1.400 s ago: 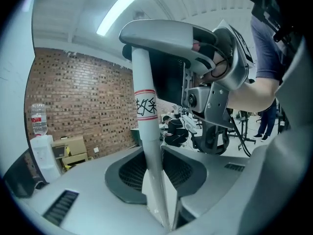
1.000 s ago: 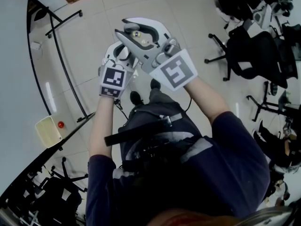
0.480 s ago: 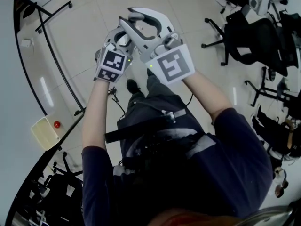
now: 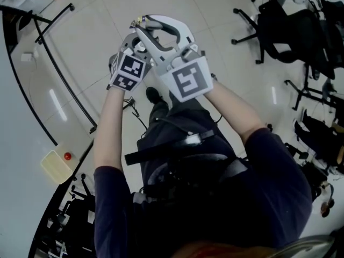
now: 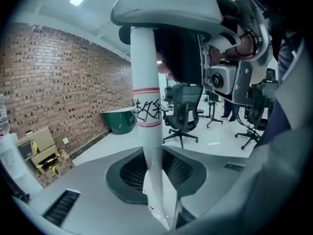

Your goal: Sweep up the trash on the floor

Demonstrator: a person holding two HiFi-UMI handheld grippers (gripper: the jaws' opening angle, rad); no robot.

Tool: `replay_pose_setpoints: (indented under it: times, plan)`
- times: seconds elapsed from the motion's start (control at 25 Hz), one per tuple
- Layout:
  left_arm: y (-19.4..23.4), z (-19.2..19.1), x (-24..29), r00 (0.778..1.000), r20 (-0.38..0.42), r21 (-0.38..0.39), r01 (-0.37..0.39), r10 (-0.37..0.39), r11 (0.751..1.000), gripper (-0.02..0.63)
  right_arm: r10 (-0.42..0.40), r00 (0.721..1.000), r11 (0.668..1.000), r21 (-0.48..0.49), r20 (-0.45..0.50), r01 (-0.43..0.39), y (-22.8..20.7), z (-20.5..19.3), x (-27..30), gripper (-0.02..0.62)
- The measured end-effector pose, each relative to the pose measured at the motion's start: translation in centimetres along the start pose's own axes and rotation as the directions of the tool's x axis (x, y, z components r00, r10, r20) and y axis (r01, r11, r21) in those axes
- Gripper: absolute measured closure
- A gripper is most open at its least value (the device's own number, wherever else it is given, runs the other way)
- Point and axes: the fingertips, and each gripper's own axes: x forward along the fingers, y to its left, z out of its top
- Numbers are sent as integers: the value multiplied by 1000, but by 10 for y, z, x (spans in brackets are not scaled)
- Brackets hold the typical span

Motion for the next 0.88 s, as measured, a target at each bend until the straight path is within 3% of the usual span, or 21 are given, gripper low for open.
replay_pose_setpoints:
  times: [0.32, 0.64, 0.76, 0.88]
  plan:
    - [-6, -37, 65, 995, -95, -52, -17, 12, 998, 525, -9, 998, 996, 88, -63, 15, -30, -74, -2, 479]
    - [16, -75, 106, 981, -154, -124, -139, 120, 982, 526, 52, 996, 978, 207, -66, -37, -52, -131, 17, 480]
    - [32, -84, 109, 980, -141, -158, -162, 140, 974, 526, 30, 996, 966, 258, -82, -8, -56, -140, 31, 480]
    - [43, -87, 111, 984, -136, -132, -131, 113, 983, 526, -4, 994, 956, 291, -112, 37, -62, -147, 45, 479]
